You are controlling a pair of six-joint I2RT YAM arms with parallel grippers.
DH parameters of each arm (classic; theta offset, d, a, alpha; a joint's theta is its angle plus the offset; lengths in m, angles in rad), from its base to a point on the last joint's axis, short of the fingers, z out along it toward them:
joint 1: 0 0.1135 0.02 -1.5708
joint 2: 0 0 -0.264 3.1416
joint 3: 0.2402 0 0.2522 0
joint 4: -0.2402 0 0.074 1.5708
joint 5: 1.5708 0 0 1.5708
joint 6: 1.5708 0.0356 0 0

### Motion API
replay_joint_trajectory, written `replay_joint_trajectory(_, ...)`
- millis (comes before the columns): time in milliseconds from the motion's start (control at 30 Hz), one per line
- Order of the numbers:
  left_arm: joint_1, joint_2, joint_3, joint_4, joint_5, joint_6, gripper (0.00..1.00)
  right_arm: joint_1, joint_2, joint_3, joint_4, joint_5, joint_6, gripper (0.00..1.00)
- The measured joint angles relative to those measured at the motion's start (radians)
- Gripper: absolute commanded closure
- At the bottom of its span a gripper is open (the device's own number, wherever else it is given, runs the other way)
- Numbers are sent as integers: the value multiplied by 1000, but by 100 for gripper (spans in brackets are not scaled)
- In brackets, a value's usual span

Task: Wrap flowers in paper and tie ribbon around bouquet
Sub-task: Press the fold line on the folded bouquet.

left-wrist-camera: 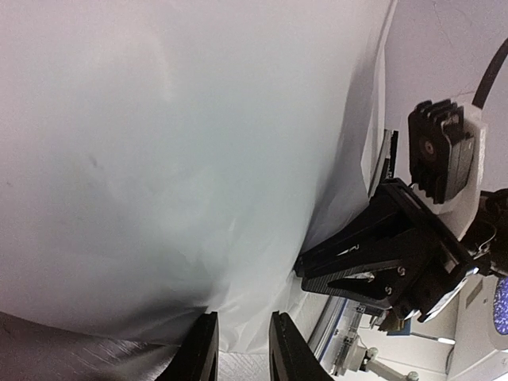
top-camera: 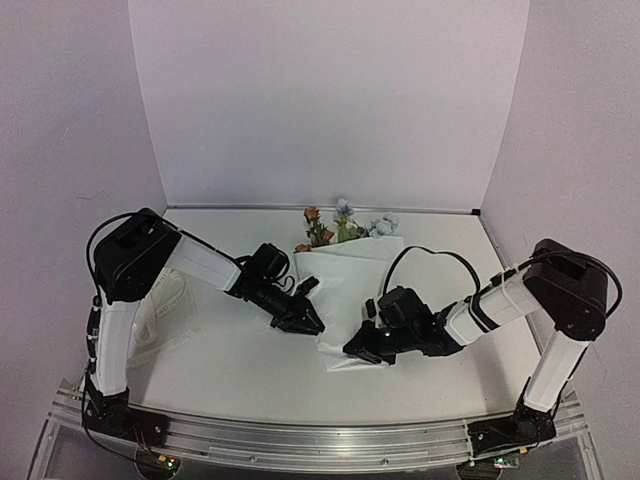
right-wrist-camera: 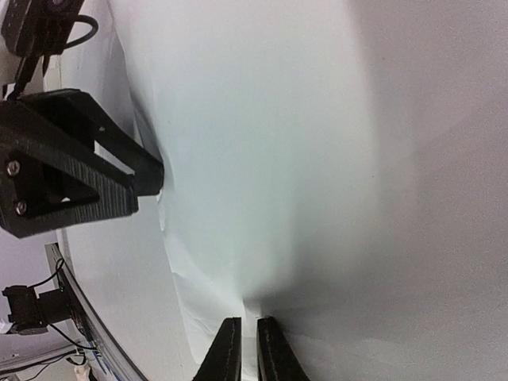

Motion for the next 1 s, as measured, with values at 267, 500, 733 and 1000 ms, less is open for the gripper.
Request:
replay_joint_trajectory(267, 70, 50, 74, 8, 7, -48, 74, 0, 1, -7, 15, 0, -7, 90)
replay_joint_trajectory(500, 151, 132, 222, -35, -7, -67, 74, 0, 3, -8, 20, -1, -13, 90)
replay_joint_trajectory(733, 221, 216, 376, -88, -8, -76, 73, 0, 7, -8, 29, -1, -13, 90)
replay_joint_trajectory(1000, 302, 332, 587, -164, 4, -66, 73, 0, 12, -8, 40, -1, -11, 90)
